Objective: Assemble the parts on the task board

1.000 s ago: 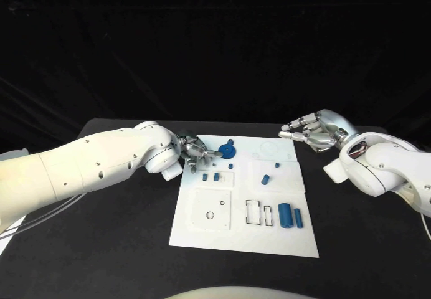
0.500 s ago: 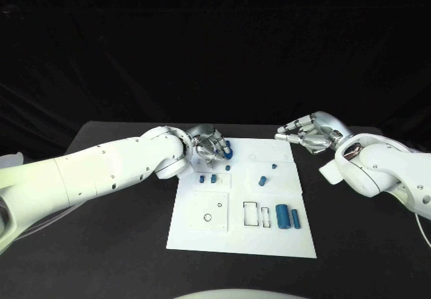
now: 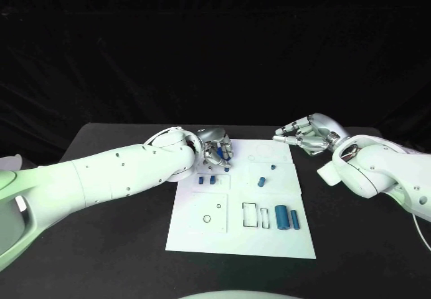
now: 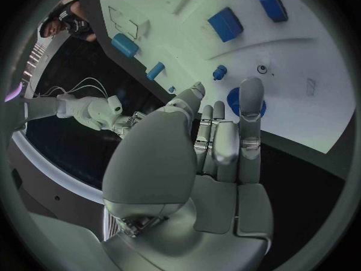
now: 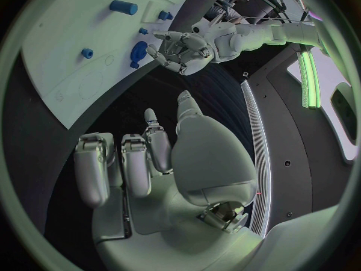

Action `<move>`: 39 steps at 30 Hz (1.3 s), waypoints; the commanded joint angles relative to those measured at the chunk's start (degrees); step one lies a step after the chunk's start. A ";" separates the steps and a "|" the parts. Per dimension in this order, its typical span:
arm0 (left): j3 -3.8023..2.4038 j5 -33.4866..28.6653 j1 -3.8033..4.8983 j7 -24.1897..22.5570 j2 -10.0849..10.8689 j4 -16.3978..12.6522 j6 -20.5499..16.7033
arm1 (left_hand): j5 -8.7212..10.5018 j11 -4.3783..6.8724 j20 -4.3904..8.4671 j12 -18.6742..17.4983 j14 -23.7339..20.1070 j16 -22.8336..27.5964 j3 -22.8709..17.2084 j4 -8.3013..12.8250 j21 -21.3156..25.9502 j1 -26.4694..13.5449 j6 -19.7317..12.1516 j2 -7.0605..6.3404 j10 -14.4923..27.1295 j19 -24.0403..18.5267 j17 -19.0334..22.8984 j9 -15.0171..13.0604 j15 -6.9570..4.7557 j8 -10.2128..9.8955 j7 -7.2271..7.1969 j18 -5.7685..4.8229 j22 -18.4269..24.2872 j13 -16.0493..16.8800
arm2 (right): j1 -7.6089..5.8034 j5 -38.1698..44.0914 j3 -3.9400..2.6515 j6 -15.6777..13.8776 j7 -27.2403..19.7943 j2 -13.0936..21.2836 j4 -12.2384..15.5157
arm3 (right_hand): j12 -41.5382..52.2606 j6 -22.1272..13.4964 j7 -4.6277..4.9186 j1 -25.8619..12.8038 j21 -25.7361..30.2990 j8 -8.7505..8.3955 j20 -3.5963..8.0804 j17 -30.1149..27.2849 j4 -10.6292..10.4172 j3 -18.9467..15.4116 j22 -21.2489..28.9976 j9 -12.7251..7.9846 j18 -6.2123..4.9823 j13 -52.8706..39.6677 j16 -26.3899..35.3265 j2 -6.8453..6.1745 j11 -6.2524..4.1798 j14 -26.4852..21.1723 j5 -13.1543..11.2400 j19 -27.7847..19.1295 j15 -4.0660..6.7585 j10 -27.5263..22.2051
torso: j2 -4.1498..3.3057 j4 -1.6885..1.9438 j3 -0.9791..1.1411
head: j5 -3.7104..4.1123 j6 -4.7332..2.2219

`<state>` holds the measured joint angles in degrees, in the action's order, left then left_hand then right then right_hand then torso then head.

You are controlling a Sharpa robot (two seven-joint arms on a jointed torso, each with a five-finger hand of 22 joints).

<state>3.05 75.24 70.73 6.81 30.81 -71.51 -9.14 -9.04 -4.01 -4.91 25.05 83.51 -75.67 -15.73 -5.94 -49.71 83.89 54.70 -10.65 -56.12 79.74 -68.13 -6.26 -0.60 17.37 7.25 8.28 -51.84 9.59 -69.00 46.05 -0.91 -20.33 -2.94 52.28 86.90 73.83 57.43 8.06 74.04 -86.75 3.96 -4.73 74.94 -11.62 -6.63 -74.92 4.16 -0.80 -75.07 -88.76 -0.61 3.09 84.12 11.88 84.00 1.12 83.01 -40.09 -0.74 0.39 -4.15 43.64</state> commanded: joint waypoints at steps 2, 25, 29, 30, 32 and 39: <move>-0.01 5.98 -0.20 2.48 -0.49 0.26 3.46 | 0.14 -0.01 0.08 -1.10 1.77 -3.47 -0.66 0.31 -7.16 -0.88 1.12 -0.24 -1.01 2.27 -3.81 0.65 -0.12 -1.00 -0.03 -1.44 -6.56 -1.51 | 0.05 0.42 0.00 0.83 -0.30 -0.06 0.01 | -0.20 0.16 0.00 0.65 0.24 0.17 -0.26 12.57 0.10 -0.39 -9.02 0.08 -0.66 -5.40 0.37 0.05 0.07 5.29 0.23 2.84 -0.08 -0.36 | 0.05 0.08 0.04 | 0.20 0.05; -0.02 6.82 -0.54 4.56 -1.35 0.89 5.06 | 0.31 0.16 0.29 -3.50 3.32 -5.83 -2.27 0.83 -15.27 -1.24 3.60 0.74 -3.76 4.39 -5.94 1.59 -0.39 -2.86 -0.12 -2.76 -14.26 -4.26 | 0.07 0.41 0.00 0.81 -0.35 -0.18 -0.05 | -0.25 0.17 -0.01 0.71 0.24 0.17 -0.26 12.57 0.11 -0.41 -9.02 0.08 -0.66 -5.37 0.38 0.10 0.07 5.28 0.29 2.84 -0.08 -0.38 | -0.03 -0.01 0.03 | 0.03 0.15; -0.01 6.82 -0.80 4.25 -1.68 1.16 4.50 | 0.31 0.20 0.31 -3.83 3.32 -5.80 -2.76 0.90 -15.47 -1.24 3.89 0.95 -4.18 4.35 -5.76 1.67 -0.39 -3.08 -0.13 -2.78 -14.50 -4.56 | 0.07 0.41 0.00 0.82 -0.33 -0.18 -0.03 | -0.25 0.17 -0.01 0.71 0.24 0.17 -0.26 12.57 0.11 -0.41 -9.02 0.08 -0.66 -5.37 0.38 0.10 0.07 5.28 0.29 2.84 -0.08 -0.38 | -0.01 -0.02 0.02 | 0.10 0.22; -0.01 6.82 -0.87 4.17 -1.75 1.21 4.34 | 0.31 0.21 0.32 -3.86 3.32 -5.78 -2.80 0.90 -15.51 -1.25 3.92 0.97 -4.22 4.36 -5.72 1.68 -0.39 -3.10 -0.14 -2.78 -14.54 -4.59 | 0.07 0.41 0.00 0.82 -0.33 -0.18 -0.02 | -0.25 0.17 -0.01 0.71 0.24 0.17 -0.26 12.57 0.11 -0.41 -9.02 0.08 -0.66 -5.37 0.38 0.10 0.07 5.28 0.29 2.84 -0.08 -0.38 | -0.01 -0.02 0.02 | 0.10 0.22; -0.01 6.79 -1.00 4.02 -1.87 1.28 4.02 | 0.32 0.22 0.32 -3.92 3.29 -5.72 -2.87 0.90 -15.63 -1.27 3.99 0.99 -4.30 4.38 -5.58 1.69 -0.39 -3.13 -0.15 -2.80 -14.66 -4.64 | 0.07 0.41 0.00 0.82 -0.33 -0.17 0.00 | -0.25 0.17 -0.01 0.71 0.24 0.17 -0.26 12.57 0.11 -0.41 -9.02 0.08 -0.66 -5.37 0.38 0.10 0.07 5.28 0.29 2.84 -0.08 -0.38 | 0.01 -0.01 0.04 | 0.12 0.26; -0.01 6.62 -1.26 3.85 -2.15 1.44 3.68 | 0.34 0.31 0.37 -4.22 3.29 -5.67 -3.26 0.96 -16.20 -1.39 4.38 1.03 -4.79 4.52 -5.37 1.74 -0.48 -3.29 -0.23 -2.89 -15.22 -4.91 | 0.07 0.42 0.00 0.84 -0.32 -0.17 0.04 | -0.25 0.17 -0.01 0.71 0.24 0.17 -0.26 12.57 0.11 -0.41 -9.02 0.08 -0.66 -5.37 0.38 0.10 0.07 5.28 0.29 2.84 -0.08 -0.38 | 0.04 0.01 0.05 | 0.16 0.37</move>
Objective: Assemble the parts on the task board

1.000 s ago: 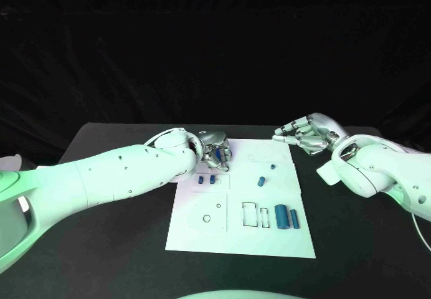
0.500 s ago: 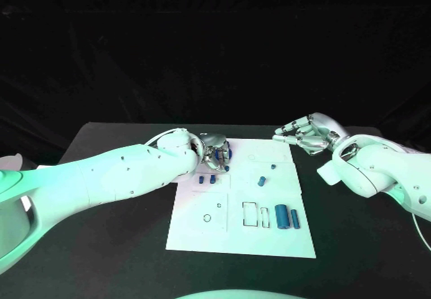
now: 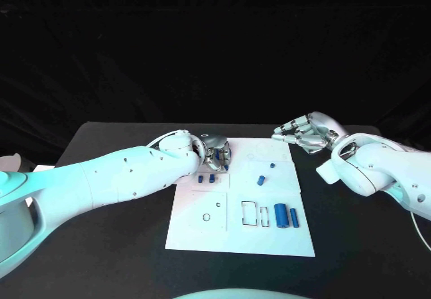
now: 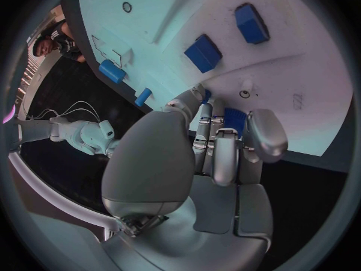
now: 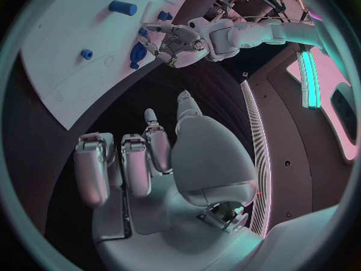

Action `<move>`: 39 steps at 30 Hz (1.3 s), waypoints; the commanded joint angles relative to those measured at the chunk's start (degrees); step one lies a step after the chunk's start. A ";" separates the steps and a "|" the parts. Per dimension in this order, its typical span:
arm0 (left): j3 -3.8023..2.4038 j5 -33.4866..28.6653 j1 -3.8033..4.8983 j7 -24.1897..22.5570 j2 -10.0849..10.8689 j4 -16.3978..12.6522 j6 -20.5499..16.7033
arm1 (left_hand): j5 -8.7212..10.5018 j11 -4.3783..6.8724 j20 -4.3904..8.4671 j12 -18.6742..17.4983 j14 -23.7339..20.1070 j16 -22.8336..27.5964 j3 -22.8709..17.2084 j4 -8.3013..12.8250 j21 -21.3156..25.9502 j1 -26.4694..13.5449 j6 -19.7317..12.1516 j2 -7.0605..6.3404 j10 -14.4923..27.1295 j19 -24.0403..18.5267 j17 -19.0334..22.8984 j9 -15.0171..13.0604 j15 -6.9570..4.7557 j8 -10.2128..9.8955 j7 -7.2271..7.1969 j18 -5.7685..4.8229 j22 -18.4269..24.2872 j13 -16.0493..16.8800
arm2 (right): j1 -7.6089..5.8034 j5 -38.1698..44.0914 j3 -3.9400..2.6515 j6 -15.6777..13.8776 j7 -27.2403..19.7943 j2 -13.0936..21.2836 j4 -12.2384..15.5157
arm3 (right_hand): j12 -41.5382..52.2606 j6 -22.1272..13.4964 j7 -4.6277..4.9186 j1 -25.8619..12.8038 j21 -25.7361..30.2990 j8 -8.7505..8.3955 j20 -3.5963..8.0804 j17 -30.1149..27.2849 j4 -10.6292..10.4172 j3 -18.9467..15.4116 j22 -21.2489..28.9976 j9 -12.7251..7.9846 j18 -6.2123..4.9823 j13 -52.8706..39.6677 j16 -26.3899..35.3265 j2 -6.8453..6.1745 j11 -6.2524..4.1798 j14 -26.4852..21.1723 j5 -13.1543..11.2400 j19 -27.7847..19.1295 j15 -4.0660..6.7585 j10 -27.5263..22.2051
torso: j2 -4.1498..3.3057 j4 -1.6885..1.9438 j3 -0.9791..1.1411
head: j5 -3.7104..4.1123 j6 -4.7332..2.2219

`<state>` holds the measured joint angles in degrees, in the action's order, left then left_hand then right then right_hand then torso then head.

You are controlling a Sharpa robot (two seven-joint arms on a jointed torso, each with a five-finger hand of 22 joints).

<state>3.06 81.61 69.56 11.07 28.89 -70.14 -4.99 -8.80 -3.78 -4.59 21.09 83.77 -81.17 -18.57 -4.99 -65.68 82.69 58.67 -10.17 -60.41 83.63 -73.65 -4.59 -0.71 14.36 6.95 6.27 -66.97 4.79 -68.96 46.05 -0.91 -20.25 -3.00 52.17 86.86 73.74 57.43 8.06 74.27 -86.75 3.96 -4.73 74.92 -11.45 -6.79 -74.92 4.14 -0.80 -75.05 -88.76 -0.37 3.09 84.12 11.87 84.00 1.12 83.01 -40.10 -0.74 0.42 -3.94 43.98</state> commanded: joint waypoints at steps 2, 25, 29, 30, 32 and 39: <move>-0.01 0.24 -0.13 -0.38 -0.29 0.10 -0.30 | 0.10 0.09 0.05 -0.29 3.03 -0.16 -0.44 0.02 -0.25 -0.19 0.45 0.56 -0.54 0.64 0.18 0.08 -0.37 -0.29 0.06 -0.88 -0.12 -0.13 | 0.04 0.42 0.00 0.78 -0.25 -0.06 0.07 | -0.16 0.17 -0.01 0.48 0.24 0.17 -0.26 12.59 -0.05 -0.25 -9.02 0.10 -0.66 -5.40 0.38 -0.13 0.07 5.28 0.29 2.84 -0.08 -0.38 | 0.07 -0.01 0.04 | -0.05 0.05; 0.01 0.22 -0.47 1.02 -1.33 1.84 2.74 | 0.35 0.26 0.28 -4.19 3.12 -0.56 -7.73 2.75 -1.45 1.18 3.57 2.05 -4.49 0.62 0.37 0.30 -0.63 -1.98 0.28 -1.06 -1.62 -1.09 | 0.04 0.42 -0.01 0.89 -0.24 -0.12 0.11 | -0.04 0.18 -0.01 0.59 0.21 0.17 -0.26 12.68 -0.01 -0.32 -9.08 0.10 -0.65 -5.46 0.32 -0.05 0.06 5.31 0.38 2.86 -0.08 -0.33 | 0.04 0.03 0.01 | 0.08 0.16; 0.01 0.02 -0.51 0.59 -1.36 2.03 2.46 | 0.42 0.03 0.14 -6.79 3.09 -0.70 -10.53 3.89 -1.72 0.00 4.47 1.44 -5.91 0.51 0.55 0.39 -0.46 -3.14 0.55 -1.11 -2.05 -1.10 | 0.04 0.42 -0.01 0.90 -0.24 -0.13 0.12 | -0.04 0.18 -0.01 0.59 0.21 0.17 -0.26 12.68 -0.01 -0.32 -9.08 0.10 -0.65 -5.46 0.32 -0.05 0.06 5.31 0.38 2.86 -0.08 -0.33 | 0.06 0.03 0.02 | 0.03 0.13; 0.01 -0.05 -0.52 0.41 -1.36 2.05 2.23 | 0.44 -0.05 0.10 -7.49 3.06 -0.69 -11.11 4.18 -1.77 -0.32 4.61 1.26 -6.18 0.48 0.67 0.42 -0.42 -3.46 0.60 -1.12 -2.15 -1.09 | 0.04 0.42 -0.01 0.90 -0.24 -0.13 0.12 | -0.04 0.18 -0.01 0.59 0.21 0.17 -0.26 12.68 -0.01 -0.32 -9.08 0.10 -0.65 -5.46 0.32 -0.05 0.06 5.31 0.38 2.86 -0.08 -0.33 | 0.05 0.05 0.01 | 0.08 0.16; 0.01 -0.34 -0.53 0.01 -1.33 2.03 1.56 | 0.45 -0.07 0.04 -8.39 3.02 -0.67 -11.81 4.57 -1.81 -0.73 4.77 1.02 -6.48 0.44 0.84 0.44 -0.35 -3.89 0.71 -1.12 -2.25 -1.09 | 0.04 0.42 -0.01 0.90 -0.24 -0.14 0.12 | -0.04 0.18 -0.01 0.59 0.21 0.17 -0.26 12.68 -0.01 -0.32 -9.08 0.10 -0.65 -5.46 0.32 -0.05 0.06 5.31 0.38 2.86 -0.08 -0.33 | 0.04 0.05 0.00 | 0.07 0.12; -0.17 -1.78 -0.57 -1.55 -0.47 0.99 -1.96 | 0.51 -0.30 -0.10 -10.51 2.95 -0.68 -13.09 5.40 -2.02 -1.84 5.10 0.40 -7.16 0.42 1.18 0.49 -0.10 -4.94 1.06 -1.13 -2.58 -1.08 | 0.04 0.42 -0.01 0.87 -0.30 -0.13 0.11 | -0.04 0.18 -0.01 0.59 0.21 0.17 -0.26 12.68 -0.01 -0.32 -9.08 0.10 -0.65 -5.46 0.32 -0.05 0.06 5.31 0.38 2.86 -0.08 -0.33 | 0.07 0.06 0.02 | 0.10 -0.02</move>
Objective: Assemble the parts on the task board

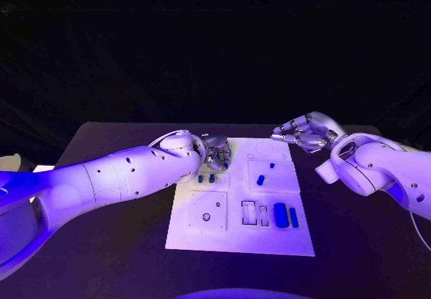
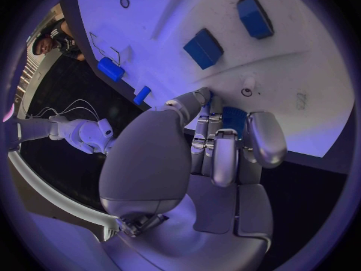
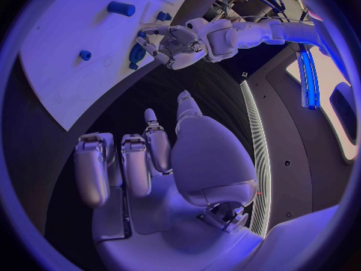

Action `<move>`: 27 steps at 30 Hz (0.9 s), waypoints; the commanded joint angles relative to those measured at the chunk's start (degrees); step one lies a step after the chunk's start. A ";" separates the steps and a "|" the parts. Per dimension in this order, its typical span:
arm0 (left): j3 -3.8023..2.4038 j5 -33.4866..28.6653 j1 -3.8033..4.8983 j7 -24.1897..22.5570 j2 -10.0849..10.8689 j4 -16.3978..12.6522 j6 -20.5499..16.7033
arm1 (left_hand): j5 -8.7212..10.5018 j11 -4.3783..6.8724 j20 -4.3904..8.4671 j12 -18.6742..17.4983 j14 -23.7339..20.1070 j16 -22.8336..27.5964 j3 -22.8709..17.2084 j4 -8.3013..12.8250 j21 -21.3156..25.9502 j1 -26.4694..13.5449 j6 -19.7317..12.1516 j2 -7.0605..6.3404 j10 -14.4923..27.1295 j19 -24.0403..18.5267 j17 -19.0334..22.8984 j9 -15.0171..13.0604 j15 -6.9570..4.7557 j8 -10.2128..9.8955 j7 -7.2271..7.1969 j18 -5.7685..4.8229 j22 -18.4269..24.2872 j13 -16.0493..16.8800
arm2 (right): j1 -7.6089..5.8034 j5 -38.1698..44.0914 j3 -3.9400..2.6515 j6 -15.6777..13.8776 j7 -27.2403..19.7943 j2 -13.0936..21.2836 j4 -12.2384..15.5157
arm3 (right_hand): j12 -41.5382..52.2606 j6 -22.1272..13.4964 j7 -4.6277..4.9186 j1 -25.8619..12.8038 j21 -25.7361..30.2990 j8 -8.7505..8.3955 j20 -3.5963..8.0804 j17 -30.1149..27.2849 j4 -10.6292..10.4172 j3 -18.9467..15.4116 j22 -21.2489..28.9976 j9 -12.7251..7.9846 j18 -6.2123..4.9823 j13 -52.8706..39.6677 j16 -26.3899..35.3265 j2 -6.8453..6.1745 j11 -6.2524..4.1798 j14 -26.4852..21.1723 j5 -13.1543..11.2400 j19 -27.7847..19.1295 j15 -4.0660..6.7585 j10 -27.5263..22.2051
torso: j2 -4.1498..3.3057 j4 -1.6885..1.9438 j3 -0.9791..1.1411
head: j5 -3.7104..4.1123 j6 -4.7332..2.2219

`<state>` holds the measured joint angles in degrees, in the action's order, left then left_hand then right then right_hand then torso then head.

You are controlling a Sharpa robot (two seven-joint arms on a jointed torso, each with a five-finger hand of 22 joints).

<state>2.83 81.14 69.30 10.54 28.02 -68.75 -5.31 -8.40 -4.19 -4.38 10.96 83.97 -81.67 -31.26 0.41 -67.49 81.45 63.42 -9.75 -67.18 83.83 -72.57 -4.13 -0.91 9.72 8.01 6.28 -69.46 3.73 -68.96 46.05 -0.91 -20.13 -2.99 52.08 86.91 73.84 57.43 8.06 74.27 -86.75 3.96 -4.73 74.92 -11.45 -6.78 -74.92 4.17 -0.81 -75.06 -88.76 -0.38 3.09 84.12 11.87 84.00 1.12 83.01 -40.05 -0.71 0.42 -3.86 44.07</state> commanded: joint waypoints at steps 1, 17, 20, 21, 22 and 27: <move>0.00 -1.68 -0.31 -1.21 0.67 -0.73 -2.11 | 0.12 0.07 -0.32 -0.53 2.75 -0.17 -0.46 0.04 -0.25 -0.70 0.37 -0.08 -0.44 0.22 0.13 0.03 0.11 -0.36 0.03 -1.15 -0.13 -0.02 | 0.03 0.42 0.00 0.74 -0.32 -0.04 0.06 | -0.14 0.18 -0.01 0.59 0.21 0.17 -0.26 12.68 -0.01 -0.32 -9.08 0.07 -0.65 -5.45 0.32 -0.05 0.06 5.31 0.38 2.86 -0.08 -0.33 | 0.01 0.01 0.02 | 0.02 -0.14; -2.69 -7.01 -0.13 -2.27 7.61 -8.12 -6.31 | 0.15 -0.03 -0.43 -1.50 2.75 -0.25 -0.78 0.32 -0.70 -1.41 0.71 -0.39 -0.93 0.34 0.21 0.00 0.20 -0.81 0.18 -1.24 -0.61 0.02 | 0.08 0.42 0.00 0.75 -0.35 0.10 -0.20 | -0.14 0.18 -0.01 0.59 0.21 0.17 -0.26 12.68 -0.01 -0.32 -9.08 0.07 -0.65 -5.45 0.32 -0.05 0.06 5.31 0.38 2.86 -0.08 -0.33 | 0.10 0.16 0.04 | -0.22 -0.59; -2.88 -7.64 -0.09 -1.95 8.79 -8.76 -5.66 | 0.15 -0.03 -0.44 -1.59 2.75 -0.26 -0.82 0.38 -0.81 -1.46 0.79 -0.41 -1.03 0.37 0.22 -0.01 0.20 -0.84 0.17 -1.26 -0.72 0.03 | 0.13 0.42 0.00 0.77 -0.34 0.11 -0.25 | -0.06 0.20 -0.02 0.65 0.21 0.18 -0.25 12.67 0.01 -0.36 -9.08 0.08 -0.65 -5.48 0.33 -0.01 0.05 5.30 0.40 2.87 -0.07 -0.29 | 0.06 0.19 0.02 | -0.30 -0.65; -2.92 -7.81 -0.08 -1.81 9.15 -8.86 -5.33 | 0.15 -0.02 -0.44 -1.60 2.75 -0.26 -0.83 0.39 -0.83 -1.46 0.80 -0.41 -1.04 0.37 0.22 -0.01 0.20 -0.84 0.17 -1.26 -0.73 0.04 | 0.14 0.42 0.00 0.77 -0.33 0.11 -0.26 | 0.04 0.24 -0.03 0.73 0.21 0.20 -0.25 12.65 0.03 -0.43 -9.08 0.08 -0.65 -5.54 0.34 0.04 0.04 5.30 0.43 2.87 -0.06 -0.24 | 0.05 0.15 0.03 | -0.36 -0.64; -2.95 -7.95 -0.07 -1.68 9.47 -8.92 -4.98 | 0.15 -0.03 -0.44 -1.64 2.74 -0.23 -0.83 0.40 -0.90 -1.49 0.81 -0.43 -1.07 0.39 0.29 -0.01 0.20 -0.86 0.16 -1.28 -0.80 0.04 | 0.15 0.42 0.00 0.76 -0.33 0.12 -0.27 | 0.04 0.24 -0.03 0.73 0.21 0.20 -0.25 12.65 0.03 -0.43 -9.08 0.08 -0.65 -5.54 0.34 0.04 0.04 5.30 0.43 2.87 -0.06 -0.24 | 0.06 0.19 0.04 | -0.35 -0.58; -2.99 -8.30 -0.09 -1.14 10.66 -8.85 -3.67 | 0.16 -0.03 -0.45 -1.72 2.74 -0.24 -0.84 0.44 -0.98 -1.54 0.84 -0.47 -1.09 0.41 0.29 -0.01 0.21 -0.90 0.16 -1.30 -0.88 0.04 | 0.18 0.42 0.00 0.72 -0.34 0.15 -0.29 | 0.04 0.24 -0.03 0.73 0.21 0.20 -0.25 12.65 0.03 -0.43 -9.08 0.08 -0.65 -5.54 0.34 0.04 0.04 5.30 0.43 2.87 -0.06 -0.24 | -0.01 0.09 -0.05 | -0.50 -0.54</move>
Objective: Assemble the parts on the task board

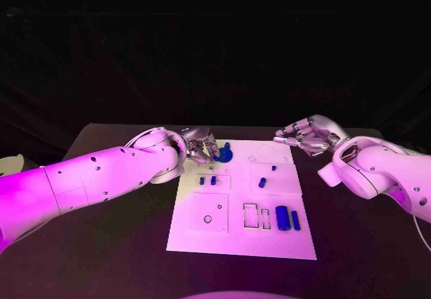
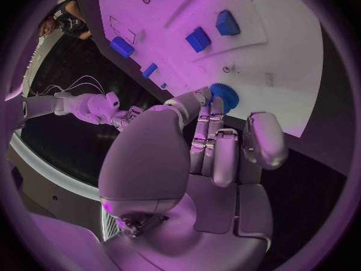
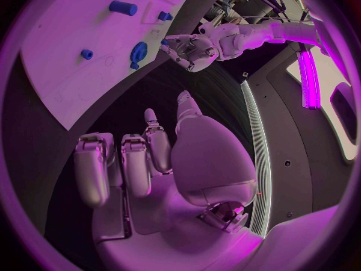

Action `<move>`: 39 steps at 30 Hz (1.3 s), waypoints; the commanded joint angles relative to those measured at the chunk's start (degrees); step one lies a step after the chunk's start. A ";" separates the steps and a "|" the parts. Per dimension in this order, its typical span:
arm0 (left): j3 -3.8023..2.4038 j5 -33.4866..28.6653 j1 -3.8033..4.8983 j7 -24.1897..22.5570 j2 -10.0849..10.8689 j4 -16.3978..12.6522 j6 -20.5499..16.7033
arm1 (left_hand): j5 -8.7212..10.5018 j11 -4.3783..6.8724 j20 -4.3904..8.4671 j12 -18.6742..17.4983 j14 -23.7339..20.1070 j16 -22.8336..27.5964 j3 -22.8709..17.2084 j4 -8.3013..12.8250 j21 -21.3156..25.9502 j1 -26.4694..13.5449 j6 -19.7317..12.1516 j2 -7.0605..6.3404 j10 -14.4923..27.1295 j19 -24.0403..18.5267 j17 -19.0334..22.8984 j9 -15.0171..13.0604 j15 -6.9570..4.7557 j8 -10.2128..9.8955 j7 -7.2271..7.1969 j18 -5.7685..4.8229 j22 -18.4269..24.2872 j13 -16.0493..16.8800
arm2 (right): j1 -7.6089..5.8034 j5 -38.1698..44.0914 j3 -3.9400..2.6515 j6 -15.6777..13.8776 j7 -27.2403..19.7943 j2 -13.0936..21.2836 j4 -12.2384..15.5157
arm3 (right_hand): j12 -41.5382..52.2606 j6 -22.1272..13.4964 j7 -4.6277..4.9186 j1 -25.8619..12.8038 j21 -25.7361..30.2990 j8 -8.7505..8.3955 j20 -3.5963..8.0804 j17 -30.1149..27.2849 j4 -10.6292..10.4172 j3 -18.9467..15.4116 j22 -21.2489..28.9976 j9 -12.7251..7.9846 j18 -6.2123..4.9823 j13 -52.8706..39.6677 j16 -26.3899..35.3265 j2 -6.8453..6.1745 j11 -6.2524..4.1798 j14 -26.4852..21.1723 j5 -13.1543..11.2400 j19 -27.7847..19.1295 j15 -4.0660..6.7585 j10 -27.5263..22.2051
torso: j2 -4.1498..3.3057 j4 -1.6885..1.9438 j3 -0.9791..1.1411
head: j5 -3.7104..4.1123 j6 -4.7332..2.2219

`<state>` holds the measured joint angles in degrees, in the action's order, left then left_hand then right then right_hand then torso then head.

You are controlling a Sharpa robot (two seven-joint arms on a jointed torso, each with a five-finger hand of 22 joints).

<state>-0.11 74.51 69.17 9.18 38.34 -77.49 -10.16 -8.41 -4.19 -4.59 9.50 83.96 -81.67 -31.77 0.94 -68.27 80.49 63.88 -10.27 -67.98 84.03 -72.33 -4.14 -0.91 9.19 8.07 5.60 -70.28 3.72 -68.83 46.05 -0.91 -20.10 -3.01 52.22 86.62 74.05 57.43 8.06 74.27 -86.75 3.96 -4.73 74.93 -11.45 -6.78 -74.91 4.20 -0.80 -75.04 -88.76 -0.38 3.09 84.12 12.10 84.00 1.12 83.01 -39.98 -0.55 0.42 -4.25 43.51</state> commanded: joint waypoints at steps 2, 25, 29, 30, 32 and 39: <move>-0.01 -1.73 0.03 0.43 0.66 0.01 1.72 | 0.17 -0.03 -0.25 -0.34 2.74 -0.24 -0.33 -0.06 -0.22 -0.63 0.40 0.00 -0.31 0.22 0.06 -0.01 0.21 -0.40 0.10 -0.63 -0.08 0.05 | 0.07 0.42 0.00 0.68 -0.33 0.01 0.01 | -0.17 0.24 -0.03 0.74 0.21 0.20 -0.25 12.63 0.03 -0.43 -9.10 0.05 -0.65 -5.55 0.34 0.04 0.04 5.30 0.20 2.87 -0.07 -0.24 | -0.06 -0.09 -0.04 | -0.14 0.08; 1.05 -0.13 -0.66 0.85 -0.11 1.96 4.35 | 0.21 -0.05 -0.29 -0.82 2.70 -0.22 -0.31 0.00 -0.15 -1.04 0.56 -0.12 -0.51 0.18 0.22 -0.02 0.24 -0.63 0.10 -0.61 -0.07 0.06 | 0.10 0.42 0.00 0.63 -0.39 -0.07 0.02 | -0.17 0.24 -0.03 0.74 0.21 0.20 -0.25 12.63 0.03 -0.43 -9.10 0.05 -0.65 -5.55 0.34 0.04 0.04 5.30 0.20 2.87 -0.07 -0.24 | -0.07 -0.16 0.00 | -0.30 0.37; 1.06 -0.09 -0.68 0.91 -0.19 1.98 4.53 | 0.21 -0.05 -0.29 -0.82 2.70 -0.22 -0.31 0.00 -0.15 -1.04 0.56 -0.12 -0.51 0.18 0.22 -0.02 0.24 -0.63 0.10 -0.61 -0.07 0.06 | 0.10 0.42 0.00 0.62 -0.39 -0.06 0.03 | -0.17 0.24 -0.03 0.74 0.21 0.20 -0.25 12.63 0.03 -0.43 -9.10 0.05 -0.65 -5.55 0.34 0.04 0.04 5.30 0.20 2.87 -0.07 -0.24 | -0.05 -0.12 -0.01 | -0.23 0.35; 1.06 -0.04 -0.68 0.97 -0.21 1.98 4.63 | 0.21 -0.05 -0.29 -0.82 2.70 -0.22 -0.31 0.00 -0.15 -1.04 0.56 -0.12 -0.51 0.18 0.22 -0.02 0.24 -0.63 0.10 -0.61 -0.07 0.06 | 0.10 0.42 0.00 0.63 -0.39 -0.06 0.03 | -0.17 0.24 -0.03 0.74 0.21 0.20 -0.25 12.63 0.03 -0.43 -9.10 0.05 -0.65 -5.55 0.34 0.04 0.04 5.30 0.20 2.87 -0.07 -0.24 | -0.05 -0.12 -0.02 | -0.26 0.37; 1.06 0.06 -0.69 1.08 -0.24 1.99 4.81 | 0.21 -0.05 -0.29 -0.82 2.70 -0.22 -0.31 0.00 -0.15 -1.04 0.56 -0.12 -0.51 0.18 0.22 -0.02 0.24 -0.63 0.10 -0.61 -0.07 0.06 | 0.10 0.42 0.00 0.64 -0.40 -0.06 0.05 | -0.17 0.24 -0.03 0.74 0.21 0.20 -0.25 12.63 0.03 -0.43 -9.10 0.05 -0.65 -5.55 0.34 0.04 0.04 5.30 0.20 2.87 -0.07 -0.24 | -0.05 -0.14 0.00 | -0.33 0.41; 1.08 0.21 -0.71 1.25 -0.42 2.07 5.12 | 0.21 -0.03 -0.30 -0.88 2.69 -0.22 -0.33 0.04 -0.16 -1.06 0.61 -0.11 -0.59 0.17 0.24 -0.03 0.23 -0.66 0.07 -0.61 -0.09 0.08 | 0.10 0.42 0.00 0.66 -0.40 -0.06 0.05 | -0.17 0.24 -0.03 0.74 0.21 0.20 -0.25 12.63 0.03 -0.43 -9.10 0.05 -0.65 -5.55 0.34 0.04 0.04 5.30 0.20 2.87 -0.07 -0.24 | -0.07 -0.17 -0.01 | -0.31 0.39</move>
<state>0.94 74.27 68.51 10.27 38.09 -75.40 -6.27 -8.40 -4.40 -4.59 8.98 83.96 -81.67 -31.77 0.94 -68.27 80.04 64.07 -10.27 -68.18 84.03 -72.18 -4.12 -0.91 8.91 8.27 5.64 -70.33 3.70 -68.77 46.05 -0.91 -20.11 -3.04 52.21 86.62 74.19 57.43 8.06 74.27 -86.75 3.96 -4.73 74.91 -11.45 -6.78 -74.93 4.17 -0.80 -75.06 -88.76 -0.38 3.09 84.12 12.10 84.00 1.12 83.01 -40.03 -0.71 0.41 -4.58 43.90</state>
